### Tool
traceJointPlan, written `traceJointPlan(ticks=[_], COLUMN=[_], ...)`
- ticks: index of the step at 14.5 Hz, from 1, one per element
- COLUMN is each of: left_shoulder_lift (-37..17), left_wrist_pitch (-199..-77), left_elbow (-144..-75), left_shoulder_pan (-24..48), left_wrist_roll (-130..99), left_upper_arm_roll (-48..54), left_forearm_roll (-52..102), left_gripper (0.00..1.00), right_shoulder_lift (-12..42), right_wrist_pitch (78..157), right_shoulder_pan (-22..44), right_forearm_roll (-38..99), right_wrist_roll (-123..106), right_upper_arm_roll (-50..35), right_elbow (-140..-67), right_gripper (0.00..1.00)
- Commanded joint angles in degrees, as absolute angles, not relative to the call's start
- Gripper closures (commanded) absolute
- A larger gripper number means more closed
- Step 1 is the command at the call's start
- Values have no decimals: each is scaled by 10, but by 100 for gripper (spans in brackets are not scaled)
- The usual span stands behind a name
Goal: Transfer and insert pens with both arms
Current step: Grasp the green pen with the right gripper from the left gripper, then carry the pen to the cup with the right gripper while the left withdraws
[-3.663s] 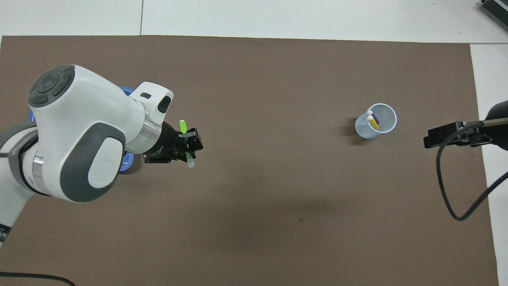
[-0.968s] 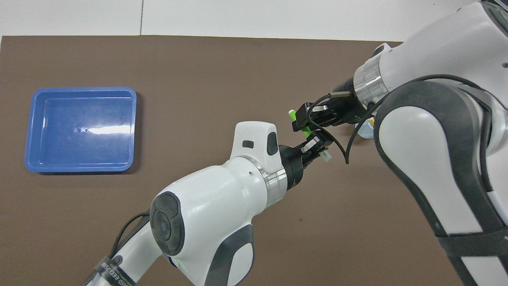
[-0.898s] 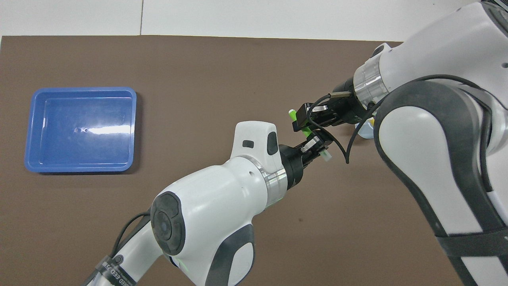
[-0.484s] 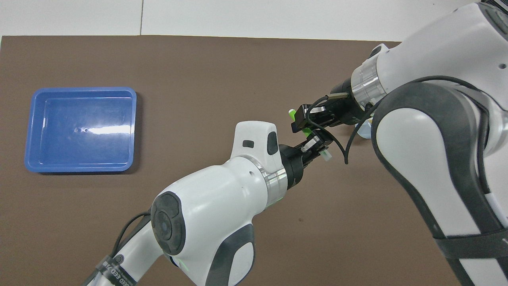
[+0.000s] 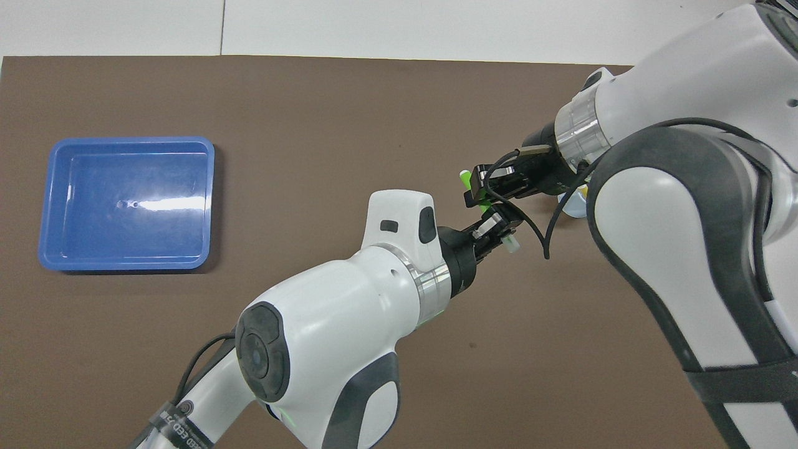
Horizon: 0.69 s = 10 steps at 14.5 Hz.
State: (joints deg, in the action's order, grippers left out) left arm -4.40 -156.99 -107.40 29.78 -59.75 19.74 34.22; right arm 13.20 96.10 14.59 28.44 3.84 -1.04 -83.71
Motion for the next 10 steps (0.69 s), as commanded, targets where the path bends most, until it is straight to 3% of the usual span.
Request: traceJointPlan(ticks=[1, 2, 3, 4, 10], left_shoulder_lift=[-44, -44, -41, -40, -20], left_wrist_pitch=[-1584, -1579, -1576, -1574, -1485], left_elbow=[-1076, -1077, -1078, -1078, -1079], left_shoulder_pan=[309, 309, 309, 309, 283], left_wrist_roll=[-598, -599, -600, -602, -613], left_upper_arm_roll=[191, 191, 191, 191, 186], left_forearm_roll=[351, 351, 351, 351, 351], left_gripper=[94, 49, 12, 0, 0], right_shoulder_lift=[123, 122, 122, 122, 121], right_wrist_pitch=[954, 954, 954, 955, 964], right_shoulder_pan=[142, 140, 139, 139, 127], right_forearm_roll=[301, 301, 301, 301, 299], right_wrist_roll=[31, 31, 31, 31, -54], right_upper_arm_roll=[-15, -15, -15, -15, -11], right_elbow=[-841, -840, -839, -839, -846], right_gripper=[100, 100, 100, 100, 100])
